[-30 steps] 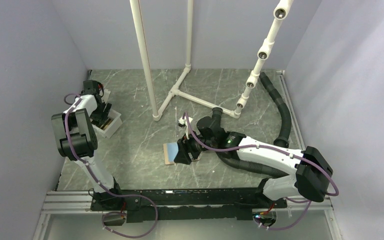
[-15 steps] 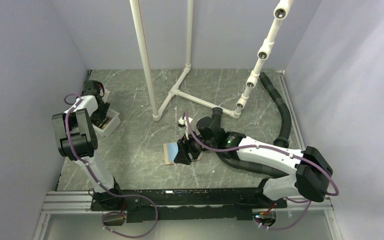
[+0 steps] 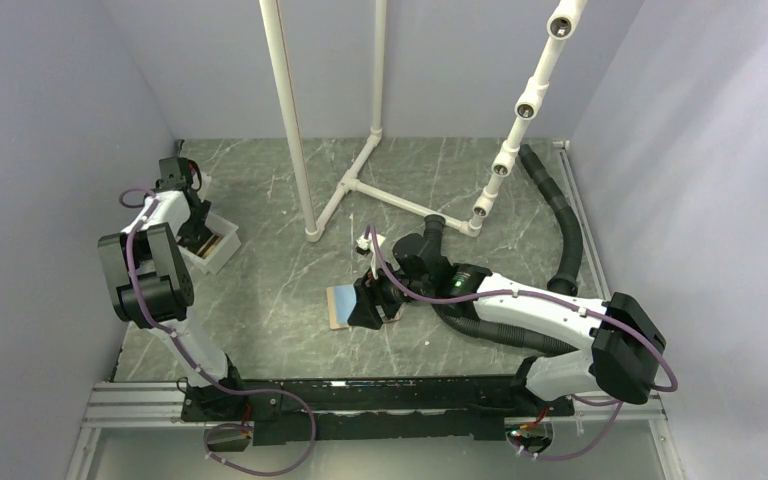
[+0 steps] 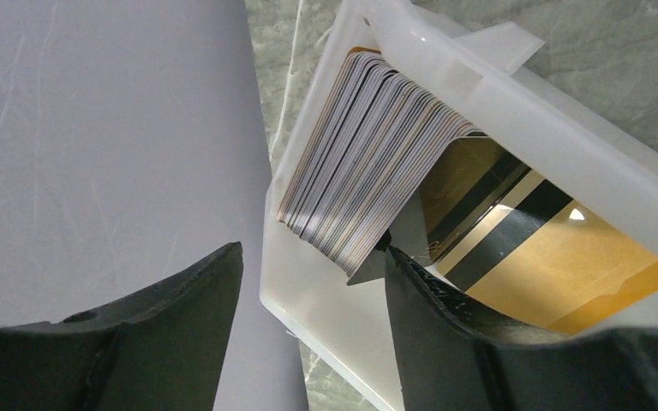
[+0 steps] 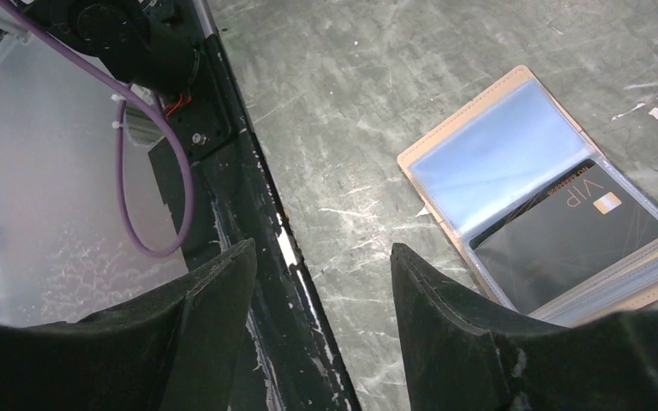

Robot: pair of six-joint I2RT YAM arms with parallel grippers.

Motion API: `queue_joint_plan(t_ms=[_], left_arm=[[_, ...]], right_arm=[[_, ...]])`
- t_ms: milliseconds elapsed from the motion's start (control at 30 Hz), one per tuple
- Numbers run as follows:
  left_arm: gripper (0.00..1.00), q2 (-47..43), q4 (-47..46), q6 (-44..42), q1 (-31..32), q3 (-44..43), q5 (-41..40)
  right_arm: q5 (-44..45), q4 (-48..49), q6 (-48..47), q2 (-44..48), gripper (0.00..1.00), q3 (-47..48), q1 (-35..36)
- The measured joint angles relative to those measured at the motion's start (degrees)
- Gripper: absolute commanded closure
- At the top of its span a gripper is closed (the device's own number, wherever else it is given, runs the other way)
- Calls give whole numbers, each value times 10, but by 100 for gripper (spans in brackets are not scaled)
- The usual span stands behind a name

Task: Put the credit cards into the card holder
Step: Pick up the credit card from the storage box.

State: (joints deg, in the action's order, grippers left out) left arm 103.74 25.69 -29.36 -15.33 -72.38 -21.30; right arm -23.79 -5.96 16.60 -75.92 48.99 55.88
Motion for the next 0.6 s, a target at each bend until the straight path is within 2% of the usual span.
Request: queue_joint_plan(t_ms=[300, 600], left_arm=[[23, 0, 30, 11, -2, -7, 38], [24, 0, 29, 17, 5, -7, 53]], right_arm=[[8, 0, -2, 0, 38, 0, 0], [8, 0, -2, 0, 38, 0, 0]])
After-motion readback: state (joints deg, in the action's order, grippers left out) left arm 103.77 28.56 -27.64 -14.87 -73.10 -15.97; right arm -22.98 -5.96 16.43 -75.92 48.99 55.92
